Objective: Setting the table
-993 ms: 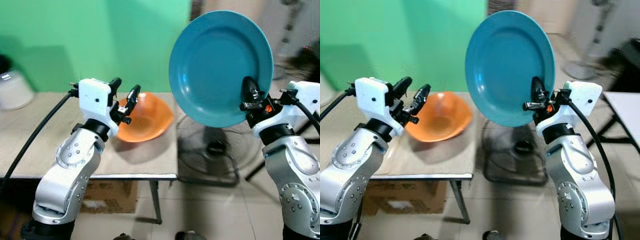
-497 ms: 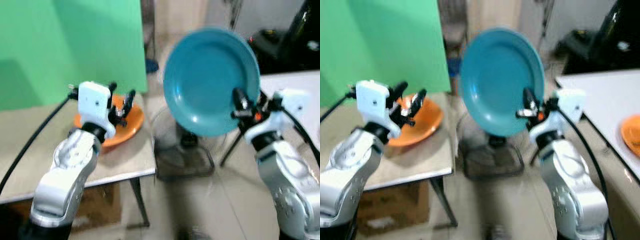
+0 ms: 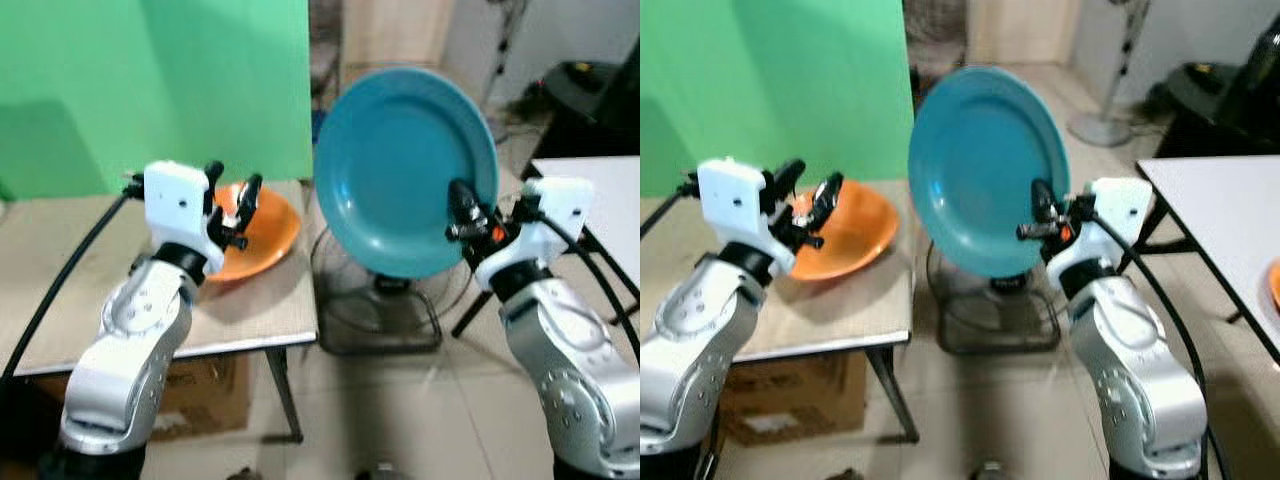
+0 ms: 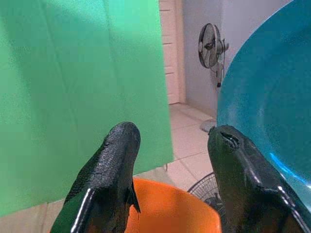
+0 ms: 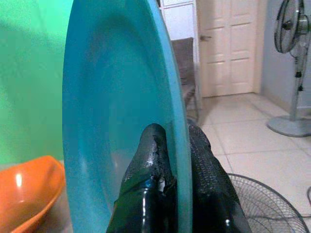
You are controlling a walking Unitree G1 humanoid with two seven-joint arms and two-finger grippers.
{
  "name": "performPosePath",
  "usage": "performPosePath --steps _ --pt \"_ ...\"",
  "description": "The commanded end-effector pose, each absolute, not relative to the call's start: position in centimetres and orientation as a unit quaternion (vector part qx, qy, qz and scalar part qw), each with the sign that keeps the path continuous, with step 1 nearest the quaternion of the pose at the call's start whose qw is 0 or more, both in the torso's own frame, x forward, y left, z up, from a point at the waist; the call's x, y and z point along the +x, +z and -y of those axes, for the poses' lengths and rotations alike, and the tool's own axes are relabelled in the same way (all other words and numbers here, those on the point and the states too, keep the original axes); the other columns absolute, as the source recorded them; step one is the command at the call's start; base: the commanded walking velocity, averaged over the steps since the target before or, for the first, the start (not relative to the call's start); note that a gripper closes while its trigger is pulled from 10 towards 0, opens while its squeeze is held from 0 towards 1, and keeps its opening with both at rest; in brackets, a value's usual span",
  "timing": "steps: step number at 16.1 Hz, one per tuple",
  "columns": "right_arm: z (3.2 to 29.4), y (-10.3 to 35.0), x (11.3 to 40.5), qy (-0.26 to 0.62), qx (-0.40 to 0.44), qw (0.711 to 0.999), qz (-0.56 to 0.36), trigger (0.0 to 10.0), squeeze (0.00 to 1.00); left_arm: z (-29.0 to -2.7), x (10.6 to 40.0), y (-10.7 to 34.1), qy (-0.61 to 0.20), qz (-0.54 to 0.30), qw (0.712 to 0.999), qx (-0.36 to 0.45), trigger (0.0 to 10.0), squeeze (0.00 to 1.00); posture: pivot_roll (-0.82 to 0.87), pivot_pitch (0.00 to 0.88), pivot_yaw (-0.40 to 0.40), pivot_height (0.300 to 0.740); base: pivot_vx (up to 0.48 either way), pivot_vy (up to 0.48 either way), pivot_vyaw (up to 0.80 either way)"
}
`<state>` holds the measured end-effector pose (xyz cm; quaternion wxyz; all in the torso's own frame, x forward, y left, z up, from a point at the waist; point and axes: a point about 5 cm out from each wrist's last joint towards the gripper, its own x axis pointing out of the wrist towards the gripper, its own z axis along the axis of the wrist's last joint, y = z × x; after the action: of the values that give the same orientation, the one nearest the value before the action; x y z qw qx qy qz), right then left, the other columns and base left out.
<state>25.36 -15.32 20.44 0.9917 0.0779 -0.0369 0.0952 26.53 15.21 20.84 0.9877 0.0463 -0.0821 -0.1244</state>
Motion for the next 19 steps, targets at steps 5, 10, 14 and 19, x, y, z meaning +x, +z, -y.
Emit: performPosePath --steps 5,10,14,19 --pt "15.3 21.1 25.5 0.094 0.076 0.992 0.046 10.0 0.0 -15.7 26.5 20.9 -0.11 0.079 0.989 0.055 10.0 0.0 0.1 0.0 0.011 0.74 0.0 0.0 -0.32" --pt "14.6 20.3 25.9 0.115 0.066 0.991 0.013 10.0 0.0 -15.8 26.6 20.7 -0.108 0.075 0.99 0.047 10.0 0.0 0.1 0.0 0.013 0.74 0.0 0.0 0.0" --pt "14.4 20.3 25.8 0.121 0.071 0.99 0.012 10.0 0.0 -16.0 26.6 20.6 -0.101 0.075 0.991 0.053 10.0 0.0 0.1 0.0 0.008 0.74 0.0 0.0 0.0" --pt "14.5 20.3 25.6 0.12 0.068 0.99 0.01 10.0 0.0 -15.9 26.6 20.6 -0.106 0.074 0.99 0.057 10.0 0.0 0.1 0.0 0.015 0.74 0.0 -0.272 -0.78"
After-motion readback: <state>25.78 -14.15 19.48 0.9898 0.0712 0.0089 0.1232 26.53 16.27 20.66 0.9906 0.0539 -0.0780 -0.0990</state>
